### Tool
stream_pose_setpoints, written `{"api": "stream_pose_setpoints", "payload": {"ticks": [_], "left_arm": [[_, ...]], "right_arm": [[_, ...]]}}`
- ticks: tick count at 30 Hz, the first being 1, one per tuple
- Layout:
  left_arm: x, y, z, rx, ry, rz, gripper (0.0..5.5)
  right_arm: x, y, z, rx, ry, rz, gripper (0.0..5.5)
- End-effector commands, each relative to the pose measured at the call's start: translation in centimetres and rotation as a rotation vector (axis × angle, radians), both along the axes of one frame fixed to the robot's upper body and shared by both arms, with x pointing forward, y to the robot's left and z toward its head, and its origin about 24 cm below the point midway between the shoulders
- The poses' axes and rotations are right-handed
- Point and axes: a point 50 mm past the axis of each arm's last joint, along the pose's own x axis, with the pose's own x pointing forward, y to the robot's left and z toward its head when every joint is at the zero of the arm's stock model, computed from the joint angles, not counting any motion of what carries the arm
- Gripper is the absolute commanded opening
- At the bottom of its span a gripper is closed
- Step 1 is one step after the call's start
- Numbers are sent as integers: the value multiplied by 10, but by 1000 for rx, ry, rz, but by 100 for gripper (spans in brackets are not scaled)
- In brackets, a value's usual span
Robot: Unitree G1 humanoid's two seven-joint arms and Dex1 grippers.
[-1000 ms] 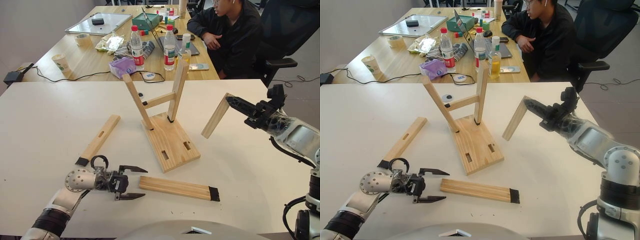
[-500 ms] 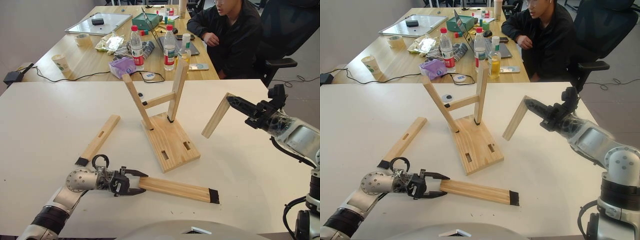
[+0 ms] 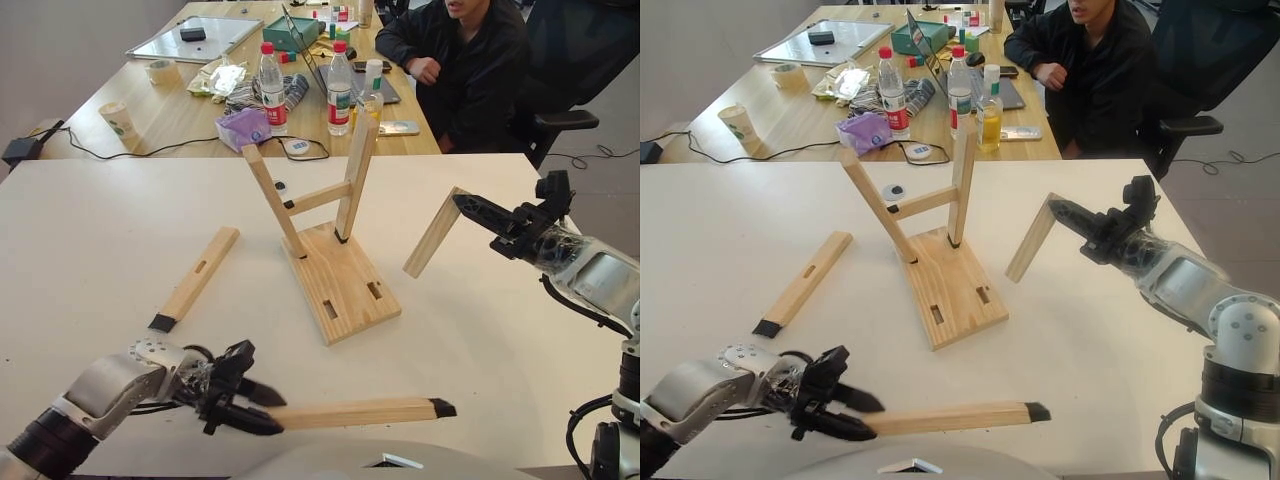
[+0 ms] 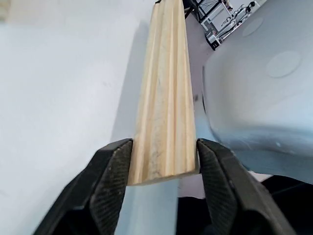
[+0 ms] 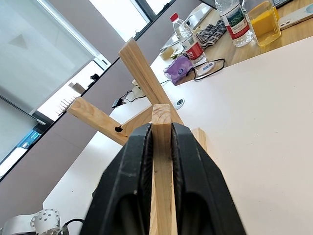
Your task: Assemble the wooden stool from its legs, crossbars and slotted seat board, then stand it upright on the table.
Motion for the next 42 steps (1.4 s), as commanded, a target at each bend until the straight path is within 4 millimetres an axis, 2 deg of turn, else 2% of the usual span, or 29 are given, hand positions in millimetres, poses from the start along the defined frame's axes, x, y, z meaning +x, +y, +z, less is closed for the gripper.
{"api": "stream_pose_setpoints", "payload": {"ticks": [1,5,11,21,26,31,32,37,42], "left_arm": [[32,13,11,33,293,222,217],[50,9,8,94,403,340,217],[51,6,2,118,493,387,212],[7,20,0,-269,894,462,208],[-22,14,-11,-296,1011,492,208],[-24,18,-15,-360,1019,591,207],[-21,19,-17,-380,1012,622,244],[-23,20,-24,-421,999,721,318],[-25,22,-21,-394,975,741,413]], "right_arm": [[-2,2,-2,5,-7,-18,38],[-3,3,-2,10,-9,-23,38],[-3,4,-2,10,-7,-22,38],[-5,9,-7,11,12,3,38],[-5,10,-8,11,17,14,38],[-6,10,-9,7,24,17,38],[-6,10,-9,7,26,17,38],[-7,9,-10,6,31,20,38],[-7,10,-10,7,31,21,38]]}}
